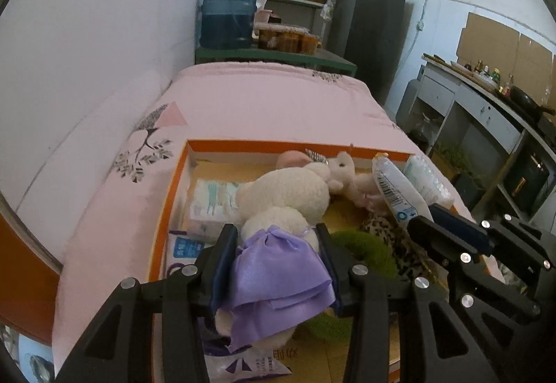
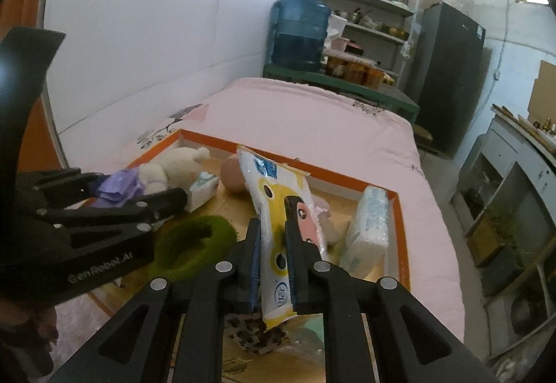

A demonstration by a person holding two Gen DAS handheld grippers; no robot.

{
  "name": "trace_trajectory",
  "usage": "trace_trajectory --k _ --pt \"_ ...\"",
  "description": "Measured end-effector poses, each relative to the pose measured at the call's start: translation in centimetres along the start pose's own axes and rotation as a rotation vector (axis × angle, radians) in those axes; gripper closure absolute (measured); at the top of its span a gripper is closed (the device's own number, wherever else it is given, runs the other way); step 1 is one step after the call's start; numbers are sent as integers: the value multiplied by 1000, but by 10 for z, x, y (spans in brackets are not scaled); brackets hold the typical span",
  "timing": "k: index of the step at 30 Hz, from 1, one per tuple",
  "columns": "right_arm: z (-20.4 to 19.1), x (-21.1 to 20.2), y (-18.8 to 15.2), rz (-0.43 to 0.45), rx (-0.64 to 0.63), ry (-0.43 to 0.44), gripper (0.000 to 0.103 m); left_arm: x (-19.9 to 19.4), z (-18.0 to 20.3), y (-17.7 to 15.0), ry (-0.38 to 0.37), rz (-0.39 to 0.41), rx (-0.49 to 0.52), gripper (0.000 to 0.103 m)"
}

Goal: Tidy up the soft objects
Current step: 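Carry the bunny and yellow wipes pack over the box, then lower the bunny and yellow pack into the box and open both tools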

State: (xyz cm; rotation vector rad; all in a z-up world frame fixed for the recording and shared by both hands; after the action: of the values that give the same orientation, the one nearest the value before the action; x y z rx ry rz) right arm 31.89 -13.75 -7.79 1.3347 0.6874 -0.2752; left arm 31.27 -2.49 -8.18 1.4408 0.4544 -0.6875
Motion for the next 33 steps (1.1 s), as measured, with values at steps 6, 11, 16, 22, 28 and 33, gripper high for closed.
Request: trace_trajectory --k 6,11,16,22,28,33 --pt "0 5 -3 -17 27 28 82 7 -4 -5 -20 -16 -3 55" --pt "-2 5 -6 -20 44 34 64 11 -7 -7 -50 -31 -28 48" --pt "4 -2 -7 -2 79 42 58 8 -7 -8 -53 -14 -30 40" --pt "9 -14 -9 18 107 32 55 3 -4 -9 -63 -6 -27 37" --pt "20 -23 -10 22 160 37 55 -4 -1 -9 -64 7 -18 36" --pt "29 -30 -19 -1 232 54 55 -17 2 -6 -72 36 -13 31"
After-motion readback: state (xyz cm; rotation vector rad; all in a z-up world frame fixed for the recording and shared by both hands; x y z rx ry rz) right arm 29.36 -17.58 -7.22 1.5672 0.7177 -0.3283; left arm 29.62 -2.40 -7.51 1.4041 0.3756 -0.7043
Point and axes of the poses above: each gripper's, at about its wrist camera, not at the fingertips, and x roughly the way its jaws point, z to its right, y to its top, the point moved 1 cm from there along x, roughly the way its jaws point, and after that the axes turned 3 degrees about x, right-handed, at the moved point
